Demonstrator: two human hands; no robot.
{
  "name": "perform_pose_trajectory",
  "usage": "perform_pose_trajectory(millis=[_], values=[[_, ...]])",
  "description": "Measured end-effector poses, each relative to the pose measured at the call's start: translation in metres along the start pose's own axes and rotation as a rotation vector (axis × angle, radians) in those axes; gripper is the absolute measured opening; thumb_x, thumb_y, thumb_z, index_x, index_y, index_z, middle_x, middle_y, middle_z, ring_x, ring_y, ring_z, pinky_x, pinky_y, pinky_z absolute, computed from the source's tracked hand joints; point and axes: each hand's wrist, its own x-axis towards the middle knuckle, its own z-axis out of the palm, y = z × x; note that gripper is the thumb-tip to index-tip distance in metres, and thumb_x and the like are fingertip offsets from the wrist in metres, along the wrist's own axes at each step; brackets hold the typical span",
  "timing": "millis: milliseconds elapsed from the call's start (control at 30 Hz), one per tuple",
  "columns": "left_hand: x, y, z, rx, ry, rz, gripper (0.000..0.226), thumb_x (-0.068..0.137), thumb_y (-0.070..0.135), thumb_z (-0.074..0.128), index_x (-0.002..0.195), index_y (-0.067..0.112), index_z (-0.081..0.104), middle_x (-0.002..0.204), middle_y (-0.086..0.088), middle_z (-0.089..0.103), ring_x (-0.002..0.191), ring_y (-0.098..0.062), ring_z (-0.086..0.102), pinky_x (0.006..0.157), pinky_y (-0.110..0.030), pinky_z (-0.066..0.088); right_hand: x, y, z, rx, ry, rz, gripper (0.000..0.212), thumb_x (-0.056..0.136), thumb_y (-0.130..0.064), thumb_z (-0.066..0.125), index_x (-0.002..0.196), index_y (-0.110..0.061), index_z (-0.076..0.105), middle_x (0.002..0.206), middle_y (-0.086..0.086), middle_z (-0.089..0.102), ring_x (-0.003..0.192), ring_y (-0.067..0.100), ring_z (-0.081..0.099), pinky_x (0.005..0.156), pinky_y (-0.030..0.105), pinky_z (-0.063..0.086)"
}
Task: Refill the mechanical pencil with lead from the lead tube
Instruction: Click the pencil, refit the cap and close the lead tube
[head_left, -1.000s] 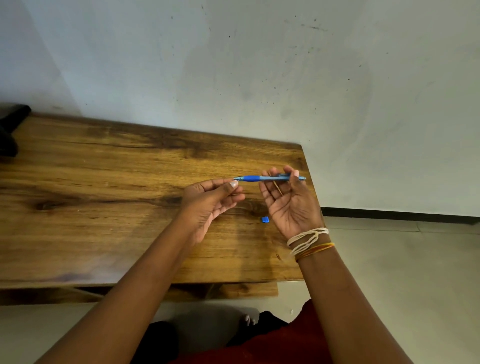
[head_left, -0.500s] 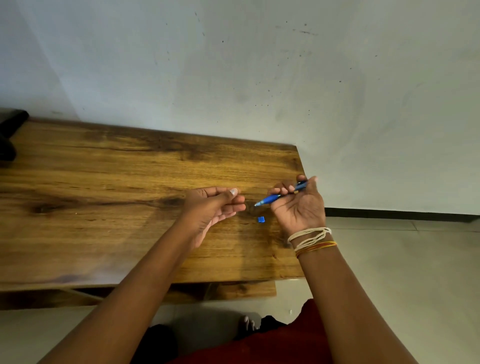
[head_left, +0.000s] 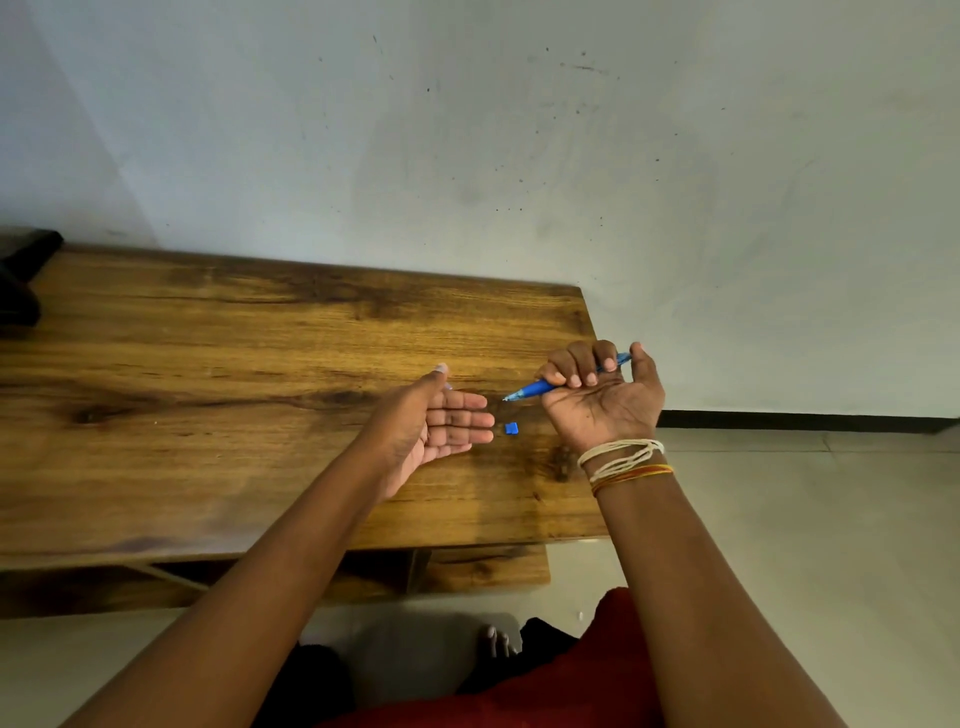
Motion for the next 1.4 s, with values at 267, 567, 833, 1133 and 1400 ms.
perform_pose_trajectory(millis=[267,567,833,1133,1400], values=[[-0.001,-0.003,0.006,0.034,-0.056,-0.024,0.065,0.099,0.051,0.028,0.102,0.001,0.069,0.098,-0.019,0.074,0.092,-0.029,0.073,0.082,-0.034,0.054,-0.005,-0.007,-0.001,-0.08,-0.024,-0.018,0.051,0.091,-0.049,0.035,0.054,-0.013,0.04,0.045,0.001,0.031,0.044,0.015,0.029,0.053,0.026,0.025],[-0.004,-0.003,0.005,0.036,-0.071,-0.047,0.069,0.098,0.053,0.026,0.106,-0.001,0.067,0.101,-0.021,0.073,0.093,-0.03,0.072,0.086,-0.035,0.053,-0.009,-0.002,0.012,-0.213,-0.094,0.01,0.056,0.094,-0.052,0.031,0.053,-0.015,0.037,0.042,-0.001,0.031,0.043,0.013,0.028,0.05,0.026,0.025],[-0.006,-0.002,0.004,0.02,-0.091,-0.052,0.07,0.098,0.055,0.025,0.102,0.0,0.068,0.102,-0.022,0.073,0.094,-0.031,0.072,0.089,-0.036,0.052,-0.01,0.002,0.016,-0.279,-0.096,0.014,0.05,0.092,-0.048,0.032,0.056,-0.014,0.033,0.042,-0.001,0.03,0.044,0.013,0.025,0.053,0.028,0.019],[-0.007,-0.003,0.004,0.031,-0.105,-0.06,0.072,0.098,0.055,0.023,0.101,-0.001,0.068,0.101,-0.023,0.073,0.093,-0.032,0.072,0.084,-0.035,0.054,-0.012,0.003,0.016,-0.292,-0.104,0.006,0.051,0.095,-0.051,0.029,0.059,-0.015,0.032,0.042,-0.002,0.03,0.044,0.012,0.025,0.052,0.028,0.019],[-0.006,-0.004,0.004,0.03,-0.103,-0.072,0.074,0.097,0.056,0.022,0.103,-0.002,0.068,0.103,-0.024,0.072,0.094,-0.033,0.071,0.084,-0.035,0.054,-0.012,0.002,0.014,-0.265,-0.086,-0.004,0.049,0.094,-0.05,0.03,0.059,-0.015,0.032,0.043,-0.001,0.03,0.045,0.013,0.026,0.053,0.028,0.021]])
